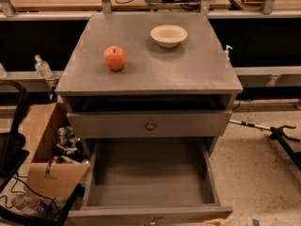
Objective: Close middle drawer
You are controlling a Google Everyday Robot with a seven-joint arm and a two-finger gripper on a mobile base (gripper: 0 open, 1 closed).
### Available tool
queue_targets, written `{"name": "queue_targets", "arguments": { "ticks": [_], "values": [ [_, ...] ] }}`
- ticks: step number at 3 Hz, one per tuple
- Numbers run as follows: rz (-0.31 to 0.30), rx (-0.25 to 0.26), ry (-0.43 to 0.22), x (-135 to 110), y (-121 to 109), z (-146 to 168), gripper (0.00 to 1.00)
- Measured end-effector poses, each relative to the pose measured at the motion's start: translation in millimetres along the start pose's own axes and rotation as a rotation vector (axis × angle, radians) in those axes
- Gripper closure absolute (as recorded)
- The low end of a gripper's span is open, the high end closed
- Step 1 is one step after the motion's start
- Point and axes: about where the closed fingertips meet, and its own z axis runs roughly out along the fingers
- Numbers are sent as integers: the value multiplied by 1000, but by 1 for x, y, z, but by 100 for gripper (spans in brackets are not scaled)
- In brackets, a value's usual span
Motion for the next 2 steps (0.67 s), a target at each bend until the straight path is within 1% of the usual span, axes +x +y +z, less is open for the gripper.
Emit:
{"name": "queue_targets", "arguments": {
  "ticks": [1, 2],
  "values": [
    [-46, -42, -29, -12, -5, 38, 100],
    [-89, -49, -42, -26, -19, 52, 100]
  ]
}}
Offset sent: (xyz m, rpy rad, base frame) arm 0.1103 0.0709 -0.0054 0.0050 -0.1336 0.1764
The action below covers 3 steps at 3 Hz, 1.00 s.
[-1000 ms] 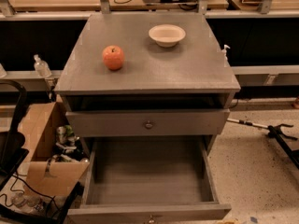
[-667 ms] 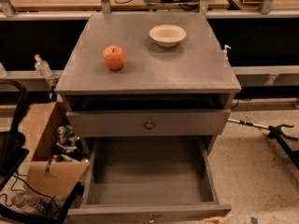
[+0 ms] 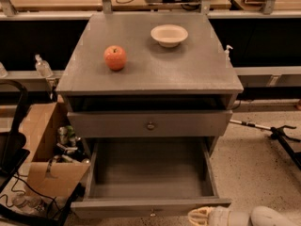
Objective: Close middle drawer
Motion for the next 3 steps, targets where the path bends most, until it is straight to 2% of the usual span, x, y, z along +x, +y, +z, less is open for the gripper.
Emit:
{"name": "queue_targets", "arguments": {
  "ticks": [1, 2, 3],
  "values": [
    [-4, 3, 0, -2, -7, 2, 100],
    [-23, 18, 2, -12, -34, 11, 100],
    [-24, 20, 2, -14, -41, 15, 100]
  ]
}}
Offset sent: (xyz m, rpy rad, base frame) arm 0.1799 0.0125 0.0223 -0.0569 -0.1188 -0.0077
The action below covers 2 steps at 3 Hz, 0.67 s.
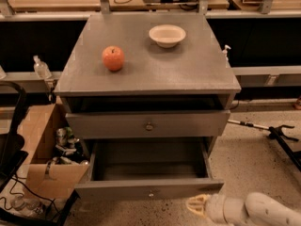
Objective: Close middle drawer
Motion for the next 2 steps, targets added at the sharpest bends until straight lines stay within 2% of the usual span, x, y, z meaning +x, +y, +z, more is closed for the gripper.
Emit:
{"name": "queue_targets", "arguments": {
  "ticks": [1, 2],
  "values": [
    [-8, 19, 5, -16, -63, 30, 100],
    [-8, 19, 5, -15, -60, 28, 100]
  ]
}}
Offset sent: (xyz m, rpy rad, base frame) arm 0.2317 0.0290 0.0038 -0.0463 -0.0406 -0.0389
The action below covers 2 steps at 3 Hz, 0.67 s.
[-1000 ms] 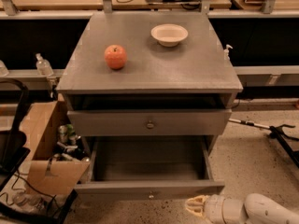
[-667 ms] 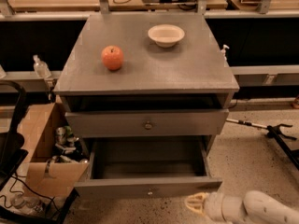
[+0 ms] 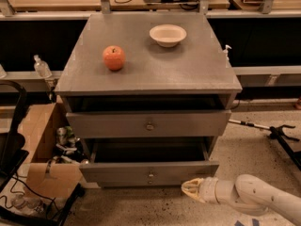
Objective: Close middle drawer
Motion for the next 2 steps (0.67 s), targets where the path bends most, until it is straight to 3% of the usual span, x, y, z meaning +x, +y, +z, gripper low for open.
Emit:
{"name": "queue_targets", "arguments": {
  "ticks": [2],
  "values": [
    [-13, 24, 17, -24, -71, 34, 100]
  ]
}}
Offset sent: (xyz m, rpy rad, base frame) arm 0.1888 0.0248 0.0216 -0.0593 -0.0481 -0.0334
